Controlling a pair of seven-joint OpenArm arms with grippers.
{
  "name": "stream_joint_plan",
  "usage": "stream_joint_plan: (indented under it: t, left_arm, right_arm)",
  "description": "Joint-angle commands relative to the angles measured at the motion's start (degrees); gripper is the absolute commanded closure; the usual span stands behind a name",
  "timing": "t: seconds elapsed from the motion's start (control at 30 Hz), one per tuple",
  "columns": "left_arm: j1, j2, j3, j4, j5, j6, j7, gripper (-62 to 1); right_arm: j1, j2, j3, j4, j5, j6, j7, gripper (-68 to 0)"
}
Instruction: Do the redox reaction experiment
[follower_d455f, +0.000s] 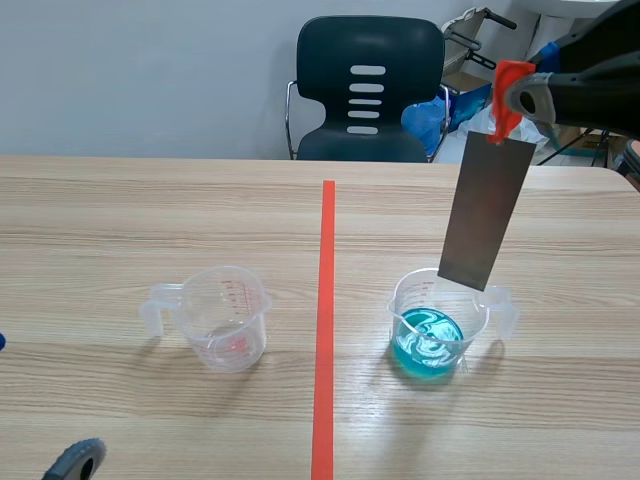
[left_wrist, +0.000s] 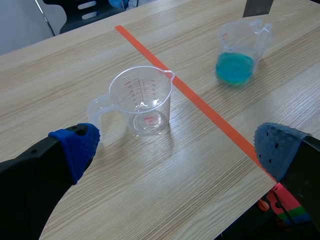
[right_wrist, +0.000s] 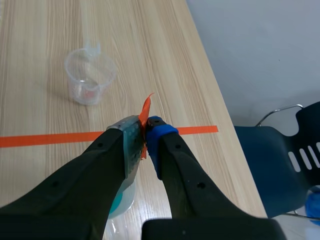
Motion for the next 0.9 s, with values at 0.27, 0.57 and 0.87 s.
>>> stream_joint_plan:
  t: [0.27, 0.57, 0.87]
  left_arm:
    - [0.13, 0.15, -0.11, 0.76, -0.2, 0.04, -0.85, -62.3]
    - [0.13, 0.15, -0.11, 0.76, -0.2, 0.07, -0.85, -62.3]
    - [0.13, 0.15, -0.11, 0.76, -0.2, 0.07, -0.85, -62.3]
  right_arm:
    - [1.29, 0.81, 0.22, 0.52, 3.32, 2.21, 0.68, -0.9]
    - [1.29, 0.81, 0.22, 0.52, 4.07, 2.21, 0.68, -0.9]
    - [1.31, 0.83, 0.22, 0.52, 4.07, 2.21, 0.68, -0.9]
